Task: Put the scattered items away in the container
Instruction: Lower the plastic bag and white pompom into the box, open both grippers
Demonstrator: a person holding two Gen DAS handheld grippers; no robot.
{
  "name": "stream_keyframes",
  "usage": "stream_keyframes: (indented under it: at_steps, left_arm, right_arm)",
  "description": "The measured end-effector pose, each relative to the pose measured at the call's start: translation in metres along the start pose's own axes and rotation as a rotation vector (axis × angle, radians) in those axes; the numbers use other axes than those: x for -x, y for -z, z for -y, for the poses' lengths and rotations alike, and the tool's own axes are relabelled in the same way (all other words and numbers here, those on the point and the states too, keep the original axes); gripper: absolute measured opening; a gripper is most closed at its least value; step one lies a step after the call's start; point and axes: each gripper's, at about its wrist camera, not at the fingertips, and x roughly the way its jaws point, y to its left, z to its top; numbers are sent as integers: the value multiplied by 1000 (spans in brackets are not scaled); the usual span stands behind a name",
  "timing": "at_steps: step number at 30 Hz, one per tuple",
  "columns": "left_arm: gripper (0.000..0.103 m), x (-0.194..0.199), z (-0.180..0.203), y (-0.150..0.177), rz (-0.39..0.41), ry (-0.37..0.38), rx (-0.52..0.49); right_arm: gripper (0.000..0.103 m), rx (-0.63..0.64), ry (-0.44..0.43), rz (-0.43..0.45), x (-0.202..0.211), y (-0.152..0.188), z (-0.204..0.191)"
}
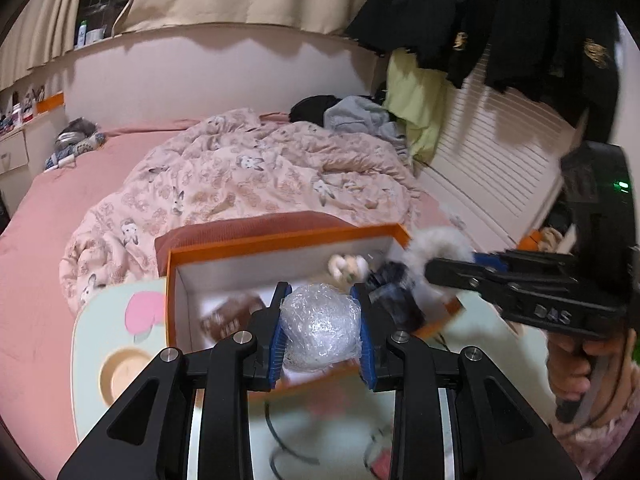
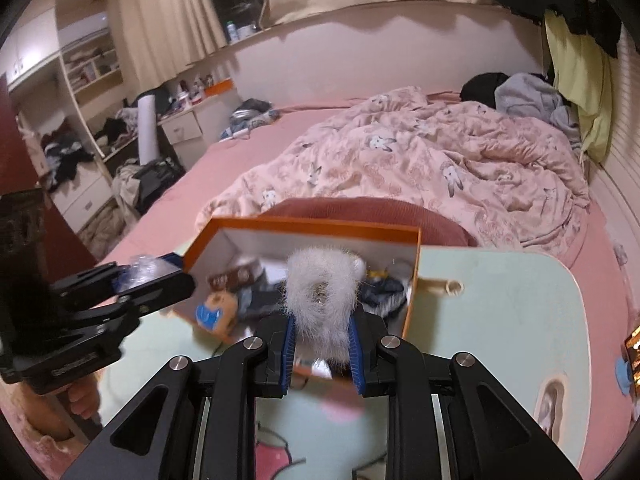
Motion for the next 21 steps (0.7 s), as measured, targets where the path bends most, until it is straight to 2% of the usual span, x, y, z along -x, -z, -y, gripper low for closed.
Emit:
stream_keyframes:
  at_steps: [6,8,9,11,12,13,14,16,18,21]
  left_arm:
    - [31,-54,-10,-19,-86,-58,32]
    - [33,-72,-16,-20,-137,-68,63]
    - [34,-79,-19,-21,-160,-70,87]
    - [44,-88,-24,-22,-178,-89,110]
    - [47,-90,-25,-23,-171,-116,114]
    - [52,-88,-27,-23,-162,-130,117]
    - [57,-85,-28,-21,-152,-137,122]
    - [59,-73,-30,-17,-122,-118,142]
    - [60,-64,-30,-14,-116,-105,142]
    - [60,-47,-22,-4,-108,-137,112]
  right_arm:
    - [22,15,29,-41,-29,-13,-2]
    - [23,23,46,-61,-42,-13,-6]
    - [25,24,53,-65,-48,-14,-6]
    - [37,12,80,-58,-55,-18,-3]
    - [50,-1,98,-45,-56,-21,-1]
    - [56,-13,101,-26,-54,-23,2]
    - [56,-28,98,-6,-51,-24,5]
    - [56,-48,84,16,-41,-25,8]
    - [56,-35,86,34,-30,-22,5]
    - [58,11,137,37,-18,-15,-3]
